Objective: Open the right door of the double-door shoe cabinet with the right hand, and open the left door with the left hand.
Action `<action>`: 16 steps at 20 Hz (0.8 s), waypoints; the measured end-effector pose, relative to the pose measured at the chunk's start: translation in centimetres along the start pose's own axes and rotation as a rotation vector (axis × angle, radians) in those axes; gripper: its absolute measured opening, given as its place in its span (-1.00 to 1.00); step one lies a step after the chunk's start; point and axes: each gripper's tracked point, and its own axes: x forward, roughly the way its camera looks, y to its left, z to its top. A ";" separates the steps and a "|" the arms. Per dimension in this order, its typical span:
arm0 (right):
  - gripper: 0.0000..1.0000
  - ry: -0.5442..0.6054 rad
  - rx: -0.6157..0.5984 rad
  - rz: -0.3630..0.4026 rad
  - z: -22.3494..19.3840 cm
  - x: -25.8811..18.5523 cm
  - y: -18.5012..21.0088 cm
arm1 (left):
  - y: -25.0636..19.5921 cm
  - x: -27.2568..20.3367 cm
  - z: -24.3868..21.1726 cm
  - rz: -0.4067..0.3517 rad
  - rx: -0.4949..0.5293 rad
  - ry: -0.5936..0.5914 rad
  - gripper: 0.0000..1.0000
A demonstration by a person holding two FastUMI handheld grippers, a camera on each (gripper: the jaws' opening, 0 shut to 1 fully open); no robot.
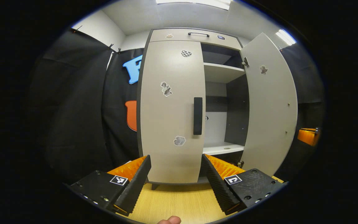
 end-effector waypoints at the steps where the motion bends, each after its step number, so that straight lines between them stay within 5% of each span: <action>1: -0.17 -0.005 -0.008 -0.004 0.1 0.1 0.3 | 0.1 -0.1 -0.2 0.002 0.003 0.005 0.94; 2: 0.21 -0.017 -0.015 -0.008 0.2 0.2 0.6 | 0.3 -0.1 -0.3 0.003 0.006 0.007 0.93; 7: 0.71 -0.028 0.024 0.001 0.6 0.8 1.4 | 0.7 -0.3 -0.2 0.013 0.019 0.007 0.94; 12: 0.97 -0.018 0.107 0.060 0.3 1.5 2.3 | 0.1 0.0 0.7 -0.005 0.029 -0.010 0.94; 16: 1.00 0.014 0.129 0.051 -0.5 1.6 1.8 | -1.5 2.7 3.2 -0.023 0.015 -0.080 0.93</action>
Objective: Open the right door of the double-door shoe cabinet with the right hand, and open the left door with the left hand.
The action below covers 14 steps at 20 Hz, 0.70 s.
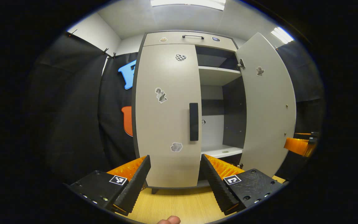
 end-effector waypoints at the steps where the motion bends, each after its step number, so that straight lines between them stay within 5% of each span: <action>1: 0.99 0.001 -0.003 -0.001 0.0 -0.1 0.0 | -1.0 1.3 0.6 -0.028 -0.037 -0.026 0.93; 3: 1.00 -0.003 -0.004 -0.004 -0.1 -0.5 -0.2 | -3.0 3.7 1.8 -0.081 -0.111 -0.063 0.90; 9: 1.00 -0.036 -0.003 0.015 0.6 -2.0 -0.1 | -3.8 12.5 2.1 -0.031 -0.058 -0.028 0.90; 14: 1.00 -0.058 -0.058 -0.042 1.2 -2.6 -2.0 | -3.8 17.5 0.8 -0.002 -0.048 0.023 0.90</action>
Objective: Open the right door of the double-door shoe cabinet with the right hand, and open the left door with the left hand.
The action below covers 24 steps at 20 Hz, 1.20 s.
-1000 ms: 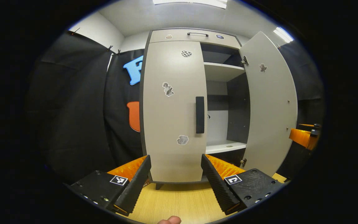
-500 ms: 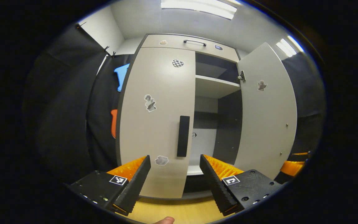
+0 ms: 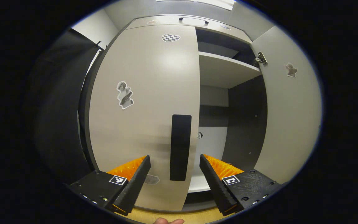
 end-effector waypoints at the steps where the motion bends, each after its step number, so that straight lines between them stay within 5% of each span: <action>1: 1.00 -0.001 0.000 -0.005 0.1 0.0 -0.2 | 0.2 0.6 -0.4 0.006 0.003 0.012 0.90; 18: 1.00 -0.026 0.041 0.001 0.0 1.8 -0.5 | 0.9 2.2 -1.0 0.006 0.003 0.024 0.89; 20: 0.97 -0.021 0.041 0.002 -0.2 1.7 -0.4 | 0.8 2.3 -1.0 -0.002 -0.002 0.028 0.46; 22: 0.97 -0.010 0.030 -0.006 -0.3 1.8 -0.6 | -0.2 2.3 -1.2 -0.026 -0.013 0.038 0.32; 23: 1.00 -0.013 0.028 -0.005 -0.1 1.7 -0.5 | -0.8 2.1 -1.1 -0.039 -0.020 0.038 -0.14; 24: 1.00 -0.016 0.024 -0.003 0.0 1.6 -0.4 | -0.7 2.0 -1.1 -0.034 -0.004 0.041 -0.22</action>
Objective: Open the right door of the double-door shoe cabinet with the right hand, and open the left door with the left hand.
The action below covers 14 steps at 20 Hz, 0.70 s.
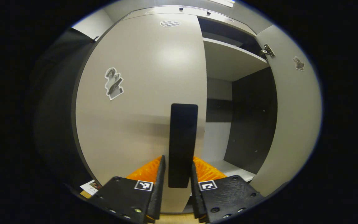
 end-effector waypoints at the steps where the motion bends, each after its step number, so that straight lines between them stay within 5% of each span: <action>1: 0.97 -0.005 -0.005 0.000 0.2 -0.2 0.0 | 0.0 0.4 0.0 0.006 0.011 0.000 -0.55; 5: 0.97 -0.011 -0.018 -0.009 0.2 -0.5 -0.1 | 0.1 0.3 -0.2 0.023 -0.010 0.009 -0.87; 14: 1.00 0.014 -0.016 -0.008 -0.8 -0.6 0.6 | -0.1 -1.9 -0.1 -0.030 0.003 0.033 -0.87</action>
